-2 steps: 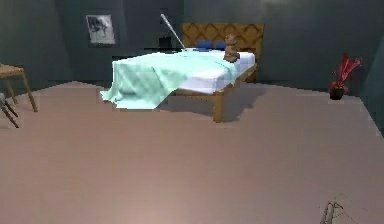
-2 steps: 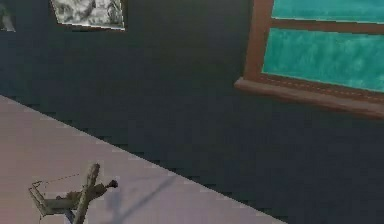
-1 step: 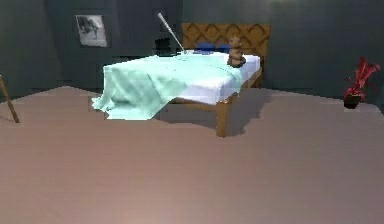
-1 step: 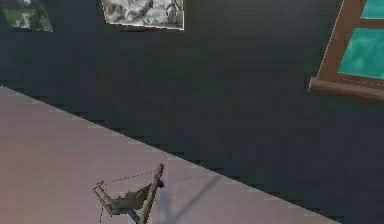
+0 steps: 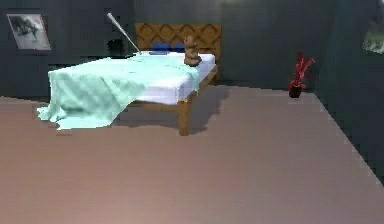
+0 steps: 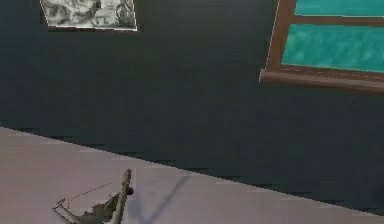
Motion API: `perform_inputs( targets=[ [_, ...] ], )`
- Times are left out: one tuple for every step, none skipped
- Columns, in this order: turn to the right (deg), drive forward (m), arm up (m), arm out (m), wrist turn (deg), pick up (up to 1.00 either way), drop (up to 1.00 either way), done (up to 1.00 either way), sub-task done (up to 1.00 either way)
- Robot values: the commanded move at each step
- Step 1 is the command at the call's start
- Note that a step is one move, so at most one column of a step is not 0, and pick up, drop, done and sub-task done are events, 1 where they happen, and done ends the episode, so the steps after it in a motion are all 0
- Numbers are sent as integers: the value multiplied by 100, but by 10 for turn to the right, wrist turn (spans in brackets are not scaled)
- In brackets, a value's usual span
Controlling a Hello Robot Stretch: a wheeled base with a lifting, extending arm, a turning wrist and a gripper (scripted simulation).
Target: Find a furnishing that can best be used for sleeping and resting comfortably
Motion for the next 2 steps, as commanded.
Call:
perform_inputs(
  targets=[
    [0,100,0,0,0,0,0,0,0],
    [0,65,0,0,0,0,0,0,0]
  ],
)
